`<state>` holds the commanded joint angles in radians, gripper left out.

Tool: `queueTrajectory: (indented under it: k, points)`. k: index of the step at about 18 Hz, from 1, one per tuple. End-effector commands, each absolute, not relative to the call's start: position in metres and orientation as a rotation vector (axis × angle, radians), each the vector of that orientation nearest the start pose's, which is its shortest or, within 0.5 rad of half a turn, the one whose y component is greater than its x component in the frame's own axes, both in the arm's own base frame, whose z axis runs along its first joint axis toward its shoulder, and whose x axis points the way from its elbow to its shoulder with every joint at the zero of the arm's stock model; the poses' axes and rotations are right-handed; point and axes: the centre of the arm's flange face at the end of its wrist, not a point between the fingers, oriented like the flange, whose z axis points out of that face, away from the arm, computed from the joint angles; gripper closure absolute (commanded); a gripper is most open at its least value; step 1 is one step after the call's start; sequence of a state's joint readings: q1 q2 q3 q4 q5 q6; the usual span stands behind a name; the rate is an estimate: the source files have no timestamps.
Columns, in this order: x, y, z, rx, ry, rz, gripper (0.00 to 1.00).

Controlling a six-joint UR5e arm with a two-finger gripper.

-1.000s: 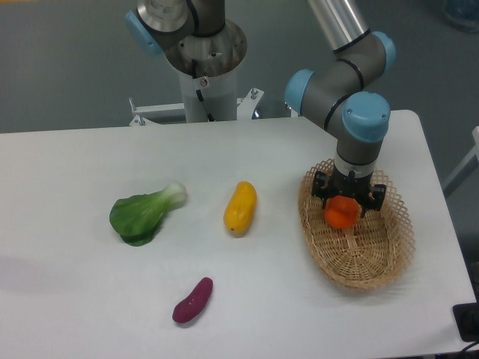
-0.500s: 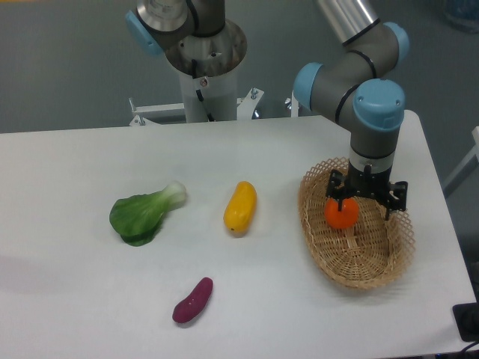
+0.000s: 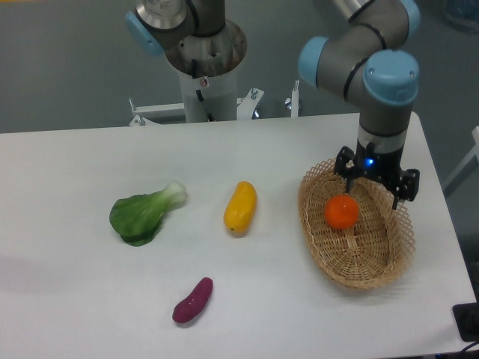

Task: Place the orange in the basket
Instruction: 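Open the gripper to release the orange and lift away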

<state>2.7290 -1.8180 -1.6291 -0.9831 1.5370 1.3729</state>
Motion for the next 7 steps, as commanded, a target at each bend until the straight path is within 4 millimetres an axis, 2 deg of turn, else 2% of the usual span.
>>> queueTrajectory:
  k: [4, 7]
  points:
    - [-0.504, 0.354, 0.407, -3.006, 0.389, 0.332, 0.0]
    - [-0.505, 0.354, 0.41, -3.004, 0.388, 0.339, 0.0]
